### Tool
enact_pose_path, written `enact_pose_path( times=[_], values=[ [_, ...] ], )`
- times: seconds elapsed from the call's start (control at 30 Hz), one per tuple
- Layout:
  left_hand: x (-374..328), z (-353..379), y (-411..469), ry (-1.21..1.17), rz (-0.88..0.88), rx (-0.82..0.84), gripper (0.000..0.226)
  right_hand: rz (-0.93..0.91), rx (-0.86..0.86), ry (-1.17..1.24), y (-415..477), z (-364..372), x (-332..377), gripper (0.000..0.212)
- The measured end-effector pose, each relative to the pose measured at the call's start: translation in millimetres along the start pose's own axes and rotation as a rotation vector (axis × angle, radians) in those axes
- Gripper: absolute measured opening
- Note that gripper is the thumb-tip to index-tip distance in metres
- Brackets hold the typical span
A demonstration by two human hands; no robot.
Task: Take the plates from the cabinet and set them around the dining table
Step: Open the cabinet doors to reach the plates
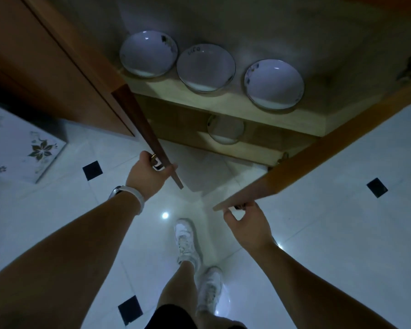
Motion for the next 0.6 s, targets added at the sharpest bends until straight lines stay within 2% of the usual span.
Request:
enact_pose_path(
  times=[0.1, 0.23, 0.3, 0.47, 0.6],
  values=[
    [0.7, -4.7, -4.8, -0.02, -0.047, -0.03, 0.052, 0.033, -0.107, 0.035, -10.3, -3.6, -0.5, 0.051],
    [-0.2, -20.3, -8.6, 0.197, -0.029, -0.097, 0.046, 0.086, -0.238, 0.006, -23.4, -12.3, 6.4, 0.049],
    [-1.8, -30.9, -11.7, 0.219, 0.009, -0.159, 0.044, 0.119, -0.276, -0.02, -28.1, -17.2, 11.3, 0.05],
    [-15.9, -71.9, -31.2, 0.064, 0.217, -0.273, 0.073, 0.097, -0.449, 0.051, -52.4, -39.7, 42.5, 0.051],
    [-42.4, -113.0, -57.8, 0.045, 0.346, -0.322, 0.079, 0.023, -0.603, 0.179, -91.8, -66.8, 84.0, 0.054]
  ],
)
Point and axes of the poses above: each hand's wrist, its own y-axis towards the middle knuckle, its own z-axis out of the palm, x = y × z, the point moved 9 cm from there along y, towards the middle knuckle, and after that the axes turned 11 degrees about x, right-handed, at the moved point
